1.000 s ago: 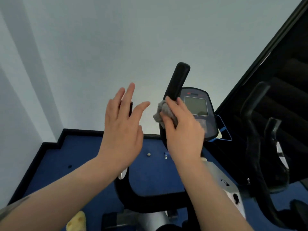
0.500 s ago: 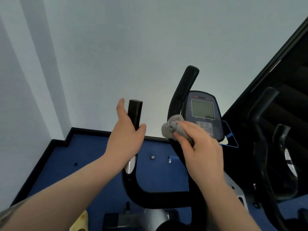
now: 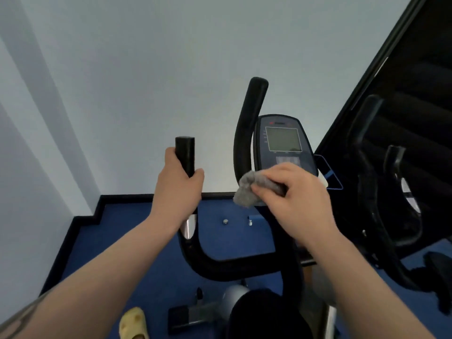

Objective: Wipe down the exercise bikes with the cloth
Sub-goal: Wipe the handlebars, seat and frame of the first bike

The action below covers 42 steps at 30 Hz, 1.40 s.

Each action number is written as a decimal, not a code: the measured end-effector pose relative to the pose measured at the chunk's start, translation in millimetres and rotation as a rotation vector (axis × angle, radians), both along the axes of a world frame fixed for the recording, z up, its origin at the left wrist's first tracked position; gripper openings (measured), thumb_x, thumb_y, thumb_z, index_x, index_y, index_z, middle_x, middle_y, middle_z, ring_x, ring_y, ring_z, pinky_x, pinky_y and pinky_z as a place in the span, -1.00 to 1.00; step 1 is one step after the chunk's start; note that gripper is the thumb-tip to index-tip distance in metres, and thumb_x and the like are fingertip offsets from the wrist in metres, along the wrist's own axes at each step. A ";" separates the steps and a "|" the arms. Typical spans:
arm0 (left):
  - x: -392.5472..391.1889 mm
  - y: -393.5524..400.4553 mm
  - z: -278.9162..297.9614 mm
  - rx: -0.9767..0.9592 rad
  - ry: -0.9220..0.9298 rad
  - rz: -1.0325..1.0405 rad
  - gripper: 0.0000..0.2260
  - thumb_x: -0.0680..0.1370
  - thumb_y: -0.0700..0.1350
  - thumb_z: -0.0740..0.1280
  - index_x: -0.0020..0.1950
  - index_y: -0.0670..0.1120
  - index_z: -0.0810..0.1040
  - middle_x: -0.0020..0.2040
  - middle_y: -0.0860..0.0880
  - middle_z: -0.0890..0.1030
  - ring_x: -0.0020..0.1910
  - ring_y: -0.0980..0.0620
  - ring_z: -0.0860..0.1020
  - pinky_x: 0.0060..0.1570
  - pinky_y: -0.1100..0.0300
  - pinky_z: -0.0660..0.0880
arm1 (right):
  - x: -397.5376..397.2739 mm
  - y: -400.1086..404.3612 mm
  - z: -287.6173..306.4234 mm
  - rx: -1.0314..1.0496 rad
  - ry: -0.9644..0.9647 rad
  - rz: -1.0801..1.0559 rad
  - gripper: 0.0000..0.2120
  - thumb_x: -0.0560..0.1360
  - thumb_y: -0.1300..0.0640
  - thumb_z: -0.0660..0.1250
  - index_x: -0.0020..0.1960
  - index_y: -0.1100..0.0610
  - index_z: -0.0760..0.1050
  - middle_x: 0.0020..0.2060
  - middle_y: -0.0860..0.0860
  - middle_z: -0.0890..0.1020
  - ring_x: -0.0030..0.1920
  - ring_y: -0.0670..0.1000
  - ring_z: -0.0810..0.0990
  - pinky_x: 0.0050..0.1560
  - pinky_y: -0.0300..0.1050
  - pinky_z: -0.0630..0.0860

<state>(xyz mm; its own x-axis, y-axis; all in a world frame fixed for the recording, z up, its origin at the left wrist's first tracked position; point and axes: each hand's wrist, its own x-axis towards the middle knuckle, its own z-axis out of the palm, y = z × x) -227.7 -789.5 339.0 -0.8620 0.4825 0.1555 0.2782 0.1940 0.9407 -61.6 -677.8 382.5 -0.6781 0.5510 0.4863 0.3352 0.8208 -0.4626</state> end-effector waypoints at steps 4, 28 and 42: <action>-1.2 1.0 -2.4 0.001 0.012 0.008 -0.80 0.55 -0.15 0.30 0.01 0.02 0.27 -0.28 -0.04 0.49 -0.48 -0.02 0.58 -0.58 0.31 0.38 | -32.1 -7.8 -2.3 -0.145 0.108 0.024 -0.89 0.45 -0.04 0.43 -0.05 -0.07 0.58 0.02 -0.19 0.54 0.00 -0.22 0.51 0.05 -0.27 0.46; -1.0 -0.9 0.9 0.015 0.008 -0.026 -0.79 0.56 -0.16 0.30 0.12 -0.01 0.31 -0.18 -0.03 0.51 -0.53 0.11 0.56 -0.59 0.41 0.34 | -21.8 -10.8 8.1 -0.164 -0.138 -0.111 -0.73 0.54 -0.16 0.27 -0.04 0.02 0.59 -0.22 -0.05 0.62 -0.12 0.05 0.57 -0.10 -0.04 0.45; 3.0 -1.9 3.5 -0.005 0.016 -0.005 -0.75 0.56 -0.16 0.30 0.17 -0.05 0.30 -0.16 -0.02 0.49 -0.47 0.11 0.59 -0.58 0.41 0.36 | -10.7 -18.7 -7.5 -0.311 -0.034 -0.111 -0.86 0.57 -0.06 0.31 -0.07 -0.01 0.56 -0.25 -0.08 0.61 -0.15 -0.01 0.54 -0.13 -0.07 0.43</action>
